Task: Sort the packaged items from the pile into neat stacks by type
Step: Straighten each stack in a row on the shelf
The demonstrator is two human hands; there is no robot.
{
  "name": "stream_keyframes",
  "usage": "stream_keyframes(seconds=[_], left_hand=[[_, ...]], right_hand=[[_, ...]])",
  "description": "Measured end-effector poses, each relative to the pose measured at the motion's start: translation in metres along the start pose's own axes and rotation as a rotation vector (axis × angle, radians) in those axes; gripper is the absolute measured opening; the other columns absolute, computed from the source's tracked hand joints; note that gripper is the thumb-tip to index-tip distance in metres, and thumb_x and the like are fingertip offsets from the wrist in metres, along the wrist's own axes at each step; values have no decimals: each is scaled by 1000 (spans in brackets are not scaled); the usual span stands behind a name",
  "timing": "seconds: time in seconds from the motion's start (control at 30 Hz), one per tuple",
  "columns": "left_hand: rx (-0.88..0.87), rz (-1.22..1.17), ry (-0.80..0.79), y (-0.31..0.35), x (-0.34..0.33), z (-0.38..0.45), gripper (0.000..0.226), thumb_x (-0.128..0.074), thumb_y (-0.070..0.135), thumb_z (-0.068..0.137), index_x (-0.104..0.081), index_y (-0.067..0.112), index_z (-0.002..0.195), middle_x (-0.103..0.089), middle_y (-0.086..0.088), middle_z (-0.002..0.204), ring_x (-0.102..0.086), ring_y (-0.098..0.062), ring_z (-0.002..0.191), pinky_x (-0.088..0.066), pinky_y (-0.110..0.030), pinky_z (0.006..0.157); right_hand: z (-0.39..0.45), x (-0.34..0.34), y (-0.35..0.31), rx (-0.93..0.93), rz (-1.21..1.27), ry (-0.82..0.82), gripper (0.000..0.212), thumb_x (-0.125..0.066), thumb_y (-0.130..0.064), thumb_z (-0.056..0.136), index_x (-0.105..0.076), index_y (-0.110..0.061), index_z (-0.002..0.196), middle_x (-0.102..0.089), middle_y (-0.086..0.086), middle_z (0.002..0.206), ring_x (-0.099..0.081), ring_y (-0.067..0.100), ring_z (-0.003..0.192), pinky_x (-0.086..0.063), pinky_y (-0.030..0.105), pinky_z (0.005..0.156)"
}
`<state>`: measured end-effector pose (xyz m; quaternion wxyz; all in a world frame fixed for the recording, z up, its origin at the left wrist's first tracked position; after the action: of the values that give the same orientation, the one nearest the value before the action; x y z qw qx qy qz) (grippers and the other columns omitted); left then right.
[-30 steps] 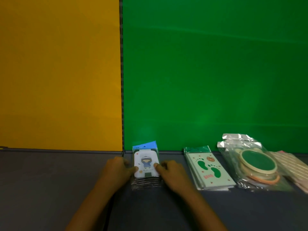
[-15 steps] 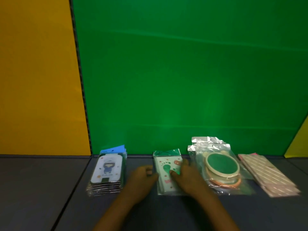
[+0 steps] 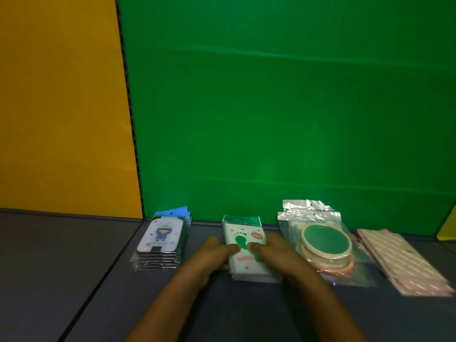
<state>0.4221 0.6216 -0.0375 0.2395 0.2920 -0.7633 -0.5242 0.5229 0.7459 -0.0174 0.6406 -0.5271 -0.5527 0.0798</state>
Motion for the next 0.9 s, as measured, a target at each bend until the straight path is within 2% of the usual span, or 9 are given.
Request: stream_keyframes(seconds=[0.07,0.13,0.27,0.43,0.53,0.6,0.73,0.83,0.9], left_hand=[[12,22,-38,4,-5,-5,28,-60,22,91,-60,2,110,-73,-11,97,-71,-20,86,-59,-26,69],[33,23,-59,6,-10,-9,30,-52,27,95,-58,5,115,-72,-10,101,-69,-21,91,-57,-25,65],[66,-108,-58,7,-7,-19,30,-50,27,96,-57,2,113,-73,-15,98,-71,-23,81,-59,-29,57],[87,-486,-126,0,7,-31,27,-51,22,94,-64,1,104,-73,-19,87,-70,-27,69,-59,-35,58],[97,-609,-197,-6,6,-38,29,-49,19,93,-64,0,109,-72,-22,96,-71,-30,74,-60,-40,65],[78,-667,-234,-11,6,-39,35,-47,16,89,-63,2,116,-68,-23,110,-69,-31,86,-56,-44,80],[-82,-810,-236,-16,11,-31,30,-39,3,79,-56,3,104,-62,-26,119,-58,-36,105,-41,-53,100],[-279,-725,-115,-17,14,-27,32,-47,-2,60,-52,3,91,-67,-21,98,-64,-33,93,-49,-48,90],[-359,-559,35,-18,14,-25,42,-48,-5,62,-57,0,102,-69,-21,100,-66,-35,92,-53,-47,85]], right_hand=[[-4,2,-1,-5,98,-25,9,-57,-30,93,-61,-24,99,-71,2,103,-68,15,90,-57,34,85],[-8,3,-2,-8,190,-45,5,-58,-24,93,-62,-22,92,-73,2,95,-70,14,85,-58,31,80],[-17,6,-1,-4,304,-48,14,-59,-21,92,-64,-12,101,-74,5,94,-71,17,85,-57,30,74],[-31,21,-9,73,401,-42,25,-61,-31,91,-69,-9,99,-76,7,93,-72,23,91,-54,41,92],[-37,22,-22,165,301,-44,25,-64,-29,89,-65,-13,108,-75,4,99,-72,17,90,-55,39,91],[-41,21,-30,266,202,14,35,-67,-20,87,-55,-19,120,-70,-1,106,-69,13,92,-57,31,85],[-49,13,-32,493,30,106,61,-71,-15,82,-44,-30,134,-56,-8,115,-60,6,100,-57,23,80],[-49,4,-23,551,38,130,62,-70,-8,82,-44,-35,131,-51,-13,116,-56,0,101,-56,17,79],[-44,0,-12,557,93,154,60,-69,-3,81,-46,-39,122,-53,-16,114,-58,-1,100,-55,16,78]])
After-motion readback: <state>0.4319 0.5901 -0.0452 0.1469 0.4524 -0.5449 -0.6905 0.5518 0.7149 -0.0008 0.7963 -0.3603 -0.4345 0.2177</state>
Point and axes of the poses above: each hand's wrist, its own z-axis towards the middle knuckle, its own x-axis out of the back of the hand, y = z × x, the point moved 2 cm from there along z, towards the middle knuckle
